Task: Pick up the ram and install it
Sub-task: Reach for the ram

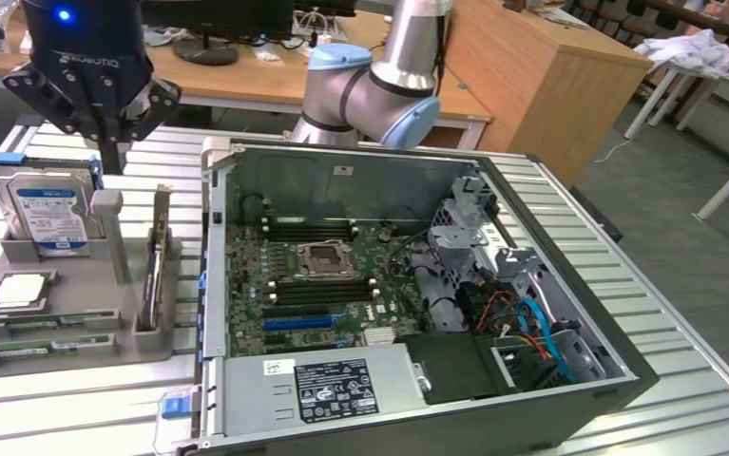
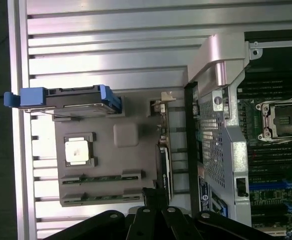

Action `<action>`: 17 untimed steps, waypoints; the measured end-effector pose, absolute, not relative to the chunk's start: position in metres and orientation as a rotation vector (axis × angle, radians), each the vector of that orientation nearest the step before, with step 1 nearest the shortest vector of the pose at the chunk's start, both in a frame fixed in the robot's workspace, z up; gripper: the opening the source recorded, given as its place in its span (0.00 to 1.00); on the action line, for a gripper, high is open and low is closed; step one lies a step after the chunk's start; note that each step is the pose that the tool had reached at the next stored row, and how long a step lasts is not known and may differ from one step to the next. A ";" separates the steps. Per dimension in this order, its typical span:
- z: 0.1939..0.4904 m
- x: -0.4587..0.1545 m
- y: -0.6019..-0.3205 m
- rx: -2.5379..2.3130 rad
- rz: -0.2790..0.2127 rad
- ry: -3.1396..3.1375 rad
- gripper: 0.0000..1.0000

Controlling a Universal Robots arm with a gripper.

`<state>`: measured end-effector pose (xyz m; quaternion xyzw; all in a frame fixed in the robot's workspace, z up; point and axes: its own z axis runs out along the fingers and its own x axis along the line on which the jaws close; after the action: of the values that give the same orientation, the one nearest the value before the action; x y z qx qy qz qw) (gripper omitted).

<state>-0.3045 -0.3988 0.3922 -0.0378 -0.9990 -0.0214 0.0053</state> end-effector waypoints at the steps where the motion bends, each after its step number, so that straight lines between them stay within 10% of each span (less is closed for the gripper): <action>1: 0.392 -0.306 -0.399 -0.118 -0.067 -3.128 0.11; 17: 0.392 -0.326 -0.399 -0.118 -0.066 -3.119 0.11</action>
<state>-0.3256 -0.3989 0.3921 -0.0379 -0.9990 -0.0213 0.0097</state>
